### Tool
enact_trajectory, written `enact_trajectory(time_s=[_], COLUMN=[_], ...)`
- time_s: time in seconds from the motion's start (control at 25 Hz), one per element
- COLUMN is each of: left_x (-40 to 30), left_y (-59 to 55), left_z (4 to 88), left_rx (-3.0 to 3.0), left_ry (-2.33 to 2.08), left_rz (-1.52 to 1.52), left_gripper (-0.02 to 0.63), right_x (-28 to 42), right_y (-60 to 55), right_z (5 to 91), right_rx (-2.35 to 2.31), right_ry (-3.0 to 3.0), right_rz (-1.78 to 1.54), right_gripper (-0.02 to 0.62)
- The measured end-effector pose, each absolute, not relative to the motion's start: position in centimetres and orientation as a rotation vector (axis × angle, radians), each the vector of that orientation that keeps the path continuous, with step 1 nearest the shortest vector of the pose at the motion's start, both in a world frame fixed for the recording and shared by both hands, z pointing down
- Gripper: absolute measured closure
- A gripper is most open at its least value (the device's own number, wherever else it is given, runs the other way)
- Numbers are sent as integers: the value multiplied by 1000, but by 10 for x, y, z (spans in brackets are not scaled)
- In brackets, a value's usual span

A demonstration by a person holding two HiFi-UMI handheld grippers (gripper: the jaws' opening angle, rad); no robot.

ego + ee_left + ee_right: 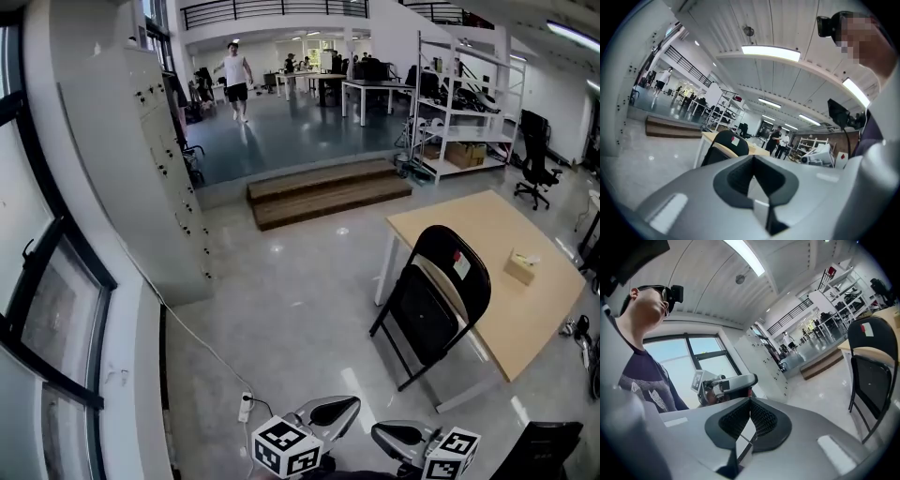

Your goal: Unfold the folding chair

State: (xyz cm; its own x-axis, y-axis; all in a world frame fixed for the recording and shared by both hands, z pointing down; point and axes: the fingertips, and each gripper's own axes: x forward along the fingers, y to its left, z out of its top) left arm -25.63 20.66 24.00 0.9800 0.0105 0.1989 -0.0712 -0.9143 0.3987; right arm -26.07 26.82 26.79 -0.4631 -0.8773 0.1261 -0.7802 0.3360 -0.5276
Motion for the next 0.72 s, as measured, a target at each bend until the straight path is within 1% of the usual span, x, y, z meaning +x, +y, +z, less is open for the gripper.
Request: enact_trajectory(time_s=[0.28, 0.52, 0.72], left_x=[-292, -285, -262], left_y=[139, 126, 125], left_z=[249, 254, 255], left_rx=[2661, 2683, 2690], left_ry=[-173, -159, -253], left_rz=[196, 226, 248], left_gripper=[604, 604, 604], right_x=[-285, -292, -261], right_y=[208, 185, 181], right_z=[265, 272, 284], right_rx=[-1465, -1420, -1325], right_ry=[2509, 2585, 2601], right_rz=[-878, -885, -879], right_gripper=[597, 597, 595])
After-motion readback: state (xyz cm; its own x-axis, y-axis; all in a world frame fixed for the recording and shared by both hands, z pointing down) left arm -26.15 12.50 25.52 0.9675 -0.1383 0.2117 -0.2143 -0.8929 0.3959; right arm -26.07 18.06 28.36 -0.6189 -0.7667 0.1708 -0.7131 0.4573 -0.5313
